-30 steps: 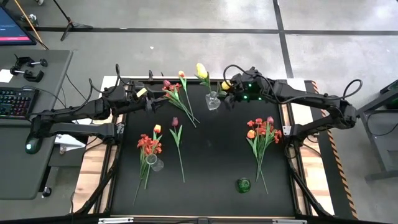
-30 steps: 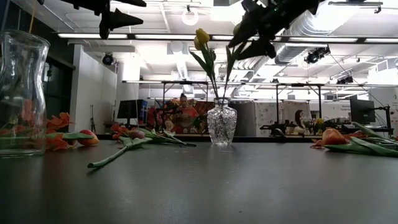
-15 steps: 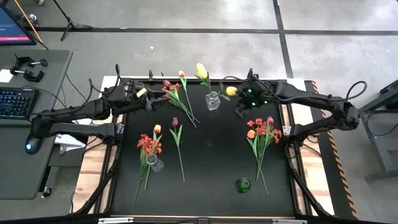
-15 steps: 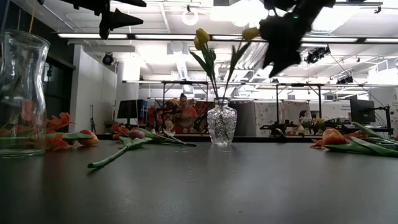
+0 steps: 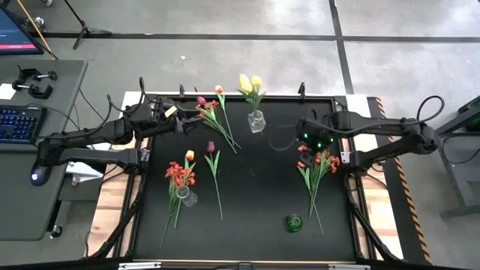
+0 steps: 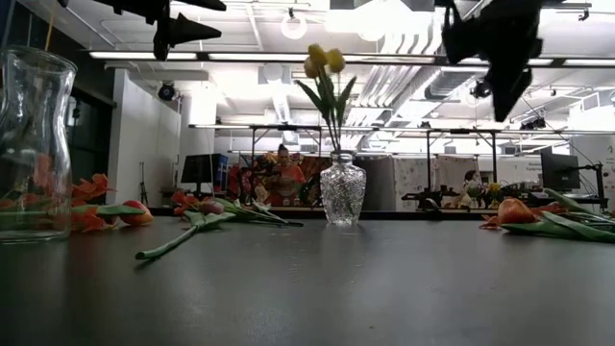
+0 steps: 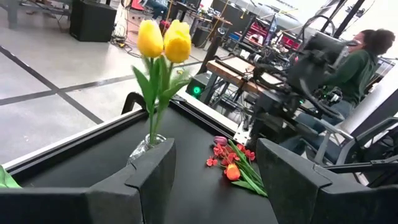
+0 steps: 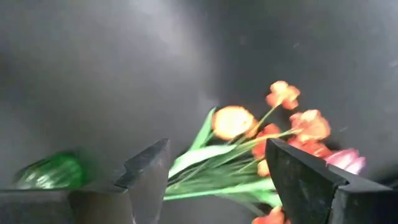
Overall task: Sort flowers into vase by color
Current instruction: Put the right red tulip into the green vase
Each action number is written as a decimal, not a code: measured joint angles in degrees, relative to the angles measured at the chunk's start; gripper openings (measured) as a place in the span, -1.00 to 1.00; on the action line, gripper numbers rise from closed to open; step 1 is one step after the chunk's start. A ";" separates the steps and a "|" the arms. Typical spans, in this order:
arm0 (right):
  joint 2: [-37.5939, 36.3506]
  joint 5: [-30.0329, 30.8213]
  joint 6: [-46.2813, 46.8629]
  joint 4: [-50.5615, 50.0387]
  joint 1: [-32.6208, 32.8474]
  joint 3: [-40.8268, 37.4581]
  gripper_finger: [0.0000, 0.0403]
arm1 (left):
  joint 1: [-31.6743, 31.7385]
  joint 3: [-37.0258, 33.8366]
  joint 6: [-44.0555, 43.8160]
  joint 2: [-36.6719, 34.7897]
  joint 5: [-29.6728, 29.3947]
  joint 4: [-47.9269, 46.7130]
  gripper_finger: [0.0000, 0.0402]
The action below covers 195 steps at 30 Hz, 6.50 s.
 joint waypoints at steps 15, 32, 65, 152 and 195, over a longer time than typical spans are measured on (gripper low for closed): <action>0.00 -9.31 39.60 0.86 23.13 -9.95 0.26 | 0.01 0.00 0.02 0.00 -0.02 0.00 0.05; -5.57 2.08 76.35 13.41 25.85 -28.85 -0.12 | 0.01 0.00 0.04 0.00 0.00 0.02 0.05; 1.31 7.09 91.83 14.44 25.92 -29.03 -0.82 | -0.01 0.00 1.06 0.00 -0.01 0.01 0.05; -14.12 48.42 6.13 100.18 56.12 -40.23 -1.00 | -0.01 0.02 -18.10 0.00 0.00 27.69 0.05; -10.89 46.48 3.25 103.52 55.84 -43.19 -1.00 | -3.27 0.02 -26.98 6.99 -5.81 30.05 0.05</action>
